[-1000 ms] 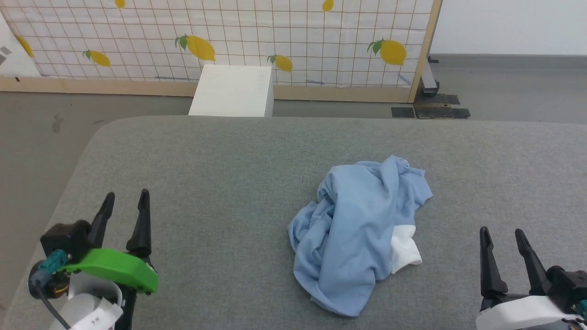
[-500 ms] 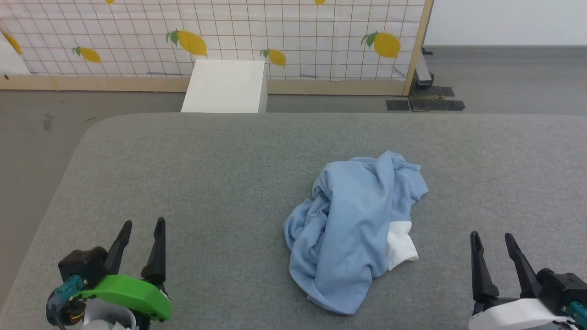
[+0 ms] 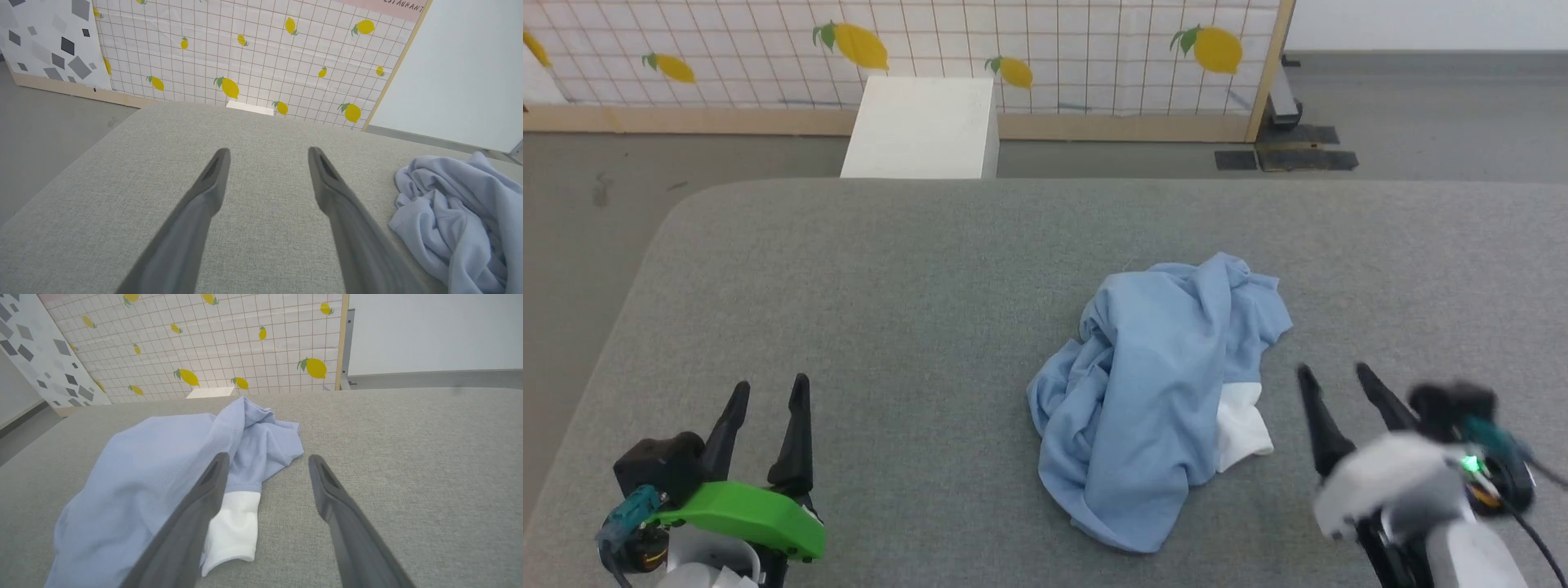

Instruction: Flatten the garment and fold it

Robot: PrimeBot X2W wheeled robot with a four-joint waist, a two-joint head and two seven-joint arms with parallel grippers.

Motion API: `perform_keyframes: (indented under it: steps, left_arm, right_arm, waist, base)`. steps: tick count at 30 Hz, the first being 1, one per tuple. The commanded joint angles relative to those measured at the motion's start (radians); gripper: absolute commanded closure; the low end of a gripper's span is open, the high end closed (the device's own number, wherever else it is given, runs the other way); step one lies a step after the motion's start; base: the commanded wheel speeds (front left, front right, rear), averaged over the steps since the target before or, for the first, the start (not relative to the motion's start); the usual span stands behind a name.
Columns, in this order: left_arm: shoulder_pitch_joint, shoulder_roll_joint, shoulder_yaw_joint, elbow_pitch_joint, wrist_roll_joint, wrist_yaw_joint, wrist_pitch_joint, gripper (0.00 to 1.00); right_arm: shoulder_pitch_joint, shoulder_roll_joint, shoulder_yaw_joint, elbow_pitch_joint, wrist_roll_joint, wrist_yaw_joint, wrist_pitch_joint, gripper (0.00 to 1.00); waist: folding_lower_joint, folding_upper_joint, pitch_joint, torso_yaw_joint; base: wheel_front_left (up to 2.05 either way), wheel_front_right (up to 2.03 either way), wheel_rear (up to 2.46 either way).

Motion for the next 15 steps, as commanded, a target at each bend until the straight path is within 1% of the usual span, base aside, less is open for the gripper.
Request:
perform_keyframes:
  steps: [1,3,7,10,11,15]
  left_arm:
    - [0.003,-0.003,0.002,-0.005,-0.006,0.002,-0.003,0.00]
    - [-0.010,-0.004,-0.001,-0.008,-0.008,-0.005,-0.003,0.00]
    - [-0.042,-0.006,-0.002,-0.004,-0.017,-0.021,-0.002,0.00]
    - [-0.062,-0.006,-0.002,0.008,-0.024,-0.032,-0.001,0.00]
    - [-0.077,-0.006,0.001,0.022,-0.031,-0.043,-0.002,0.00]
    - [-0.094,-0.008,0.004,0.038,-0.035,-0.057,-0.005,0.00]
  right_arm:
    - [-0.047,0.001,0.015,0.007,-0.010,-0.001,0.052,0.00]
    - [-0.109,0.001,0.043,0.025,-0.035,-0.001,0.178,0.00]
    - [-0.218,0.001,0.073,0.047,-0.057,-0.001,0.350,0.00]
    - [-0.283,0.001,0.097,0.072,-0.073,-0.001,0.452,0.00]
    - [-0.333,0.001,0.119,0.112,-0.098,-0.001,0.554,0.00]
    - [-0.372,0.001,0.133,0.158,-0.128,-0.001,0.658,0.00]
  waist:
    - [0.0000,0.0037,0.015,0.009]
    - [0.0000,0.0037,0.035,0.022]
    - [0.0000,0.0037,0.073,0.054]
    - [0.0000,0.0037,0.101,0.074]
    - [0.0000,0.0037,0.127,0.094]
    - [0.0000,0.0037,0.157,0.114]
  base:
    - [0.00,0.00,0.00]
    - [0.00,0.00,0.00]
    - [0.00,0.00,0.00]
    - [0.00,0.00,0.00]
    - [0.00,0.00,0.00]
    - [0.00,0.00,0.00]
